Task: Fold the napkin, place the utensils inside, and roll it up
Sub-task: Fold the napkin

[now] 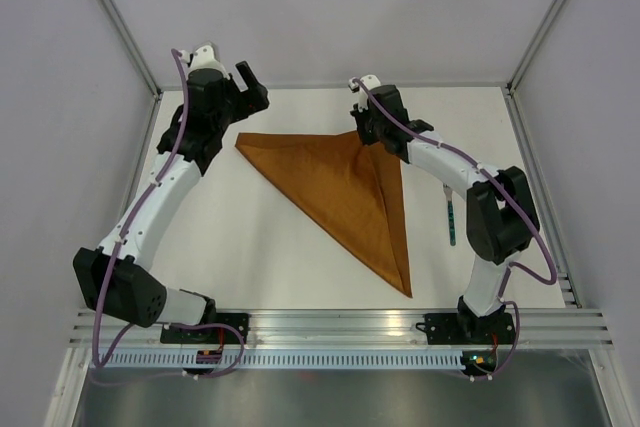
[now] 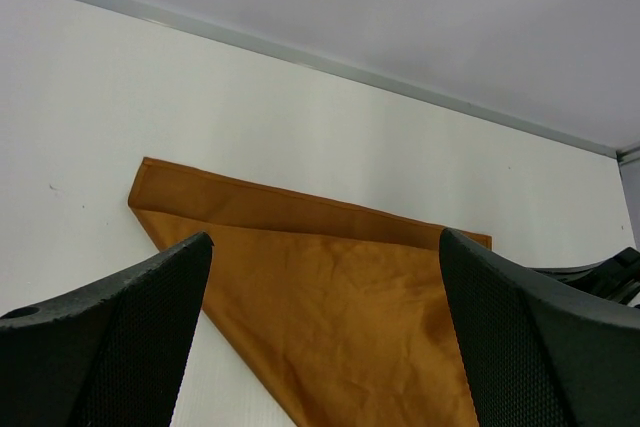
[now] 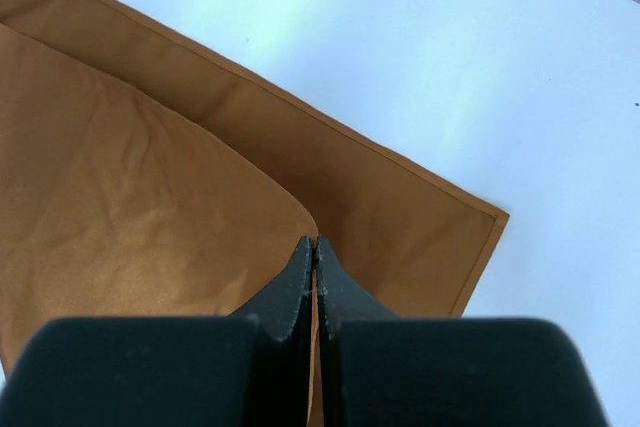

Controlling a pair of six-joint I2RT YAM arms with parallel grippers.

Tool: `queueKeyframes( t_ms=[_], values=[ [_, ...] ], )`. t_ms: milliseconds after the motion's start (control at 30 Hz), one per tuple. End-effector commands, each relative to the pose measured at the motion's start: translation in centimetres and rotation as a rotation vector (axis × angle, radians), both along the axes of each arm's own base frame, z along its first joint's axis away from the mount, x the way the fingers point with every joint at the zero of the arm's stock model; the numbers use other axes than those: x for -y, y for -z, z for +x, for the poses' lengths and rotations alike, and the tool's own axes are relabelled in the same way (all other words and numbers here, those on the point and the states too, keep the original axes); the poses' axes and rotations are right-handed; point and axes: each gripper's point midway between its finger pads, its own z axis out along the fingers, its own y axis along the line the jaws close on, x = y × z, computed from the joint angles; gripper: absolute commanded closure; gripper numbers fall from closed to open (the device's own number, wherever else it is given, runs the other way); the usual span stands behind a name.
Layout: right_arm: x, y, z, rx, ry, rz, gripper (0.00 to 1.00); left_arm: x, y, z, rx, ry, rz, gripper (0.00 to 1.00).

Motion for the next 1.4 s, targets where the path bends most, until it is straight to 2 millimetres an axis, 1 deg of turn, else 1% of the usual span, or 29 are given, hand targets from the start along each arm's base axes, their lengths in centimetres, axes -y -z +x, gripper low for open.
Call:
queueKeyframes(
  t_ms=[0,333,733,1133,1367],
  values=[
    [1.2,-2.7,0.4,0.064,0.019,0.025,1.00,0.5,-0.4,0.8,0.024,0.006,-0.052,0.02],
    [3.1,-3.2,1.2,0.071,0.057,0.043,1.00,0.9,0.7,1.5,0.002,0.013,-0.053,0.03],
    [4.8,-2.0,2.0,0.056,0.088,0.036,1.00,1.1,1.5,2.0,-0.015,0.017,-0.055,0.02],
    [6.1,-1.0,2.2,0.042,0.113,0.036,1.00,1.5,2.6,2.5,-0.037,0.023,-0.054,0.03],
    [6.4,-1.4,2.3,0.048,0.118,0.042,1.00,1.6,3.1,2.7,-0.049,0.023,-0.056,0.03]
  ],
)
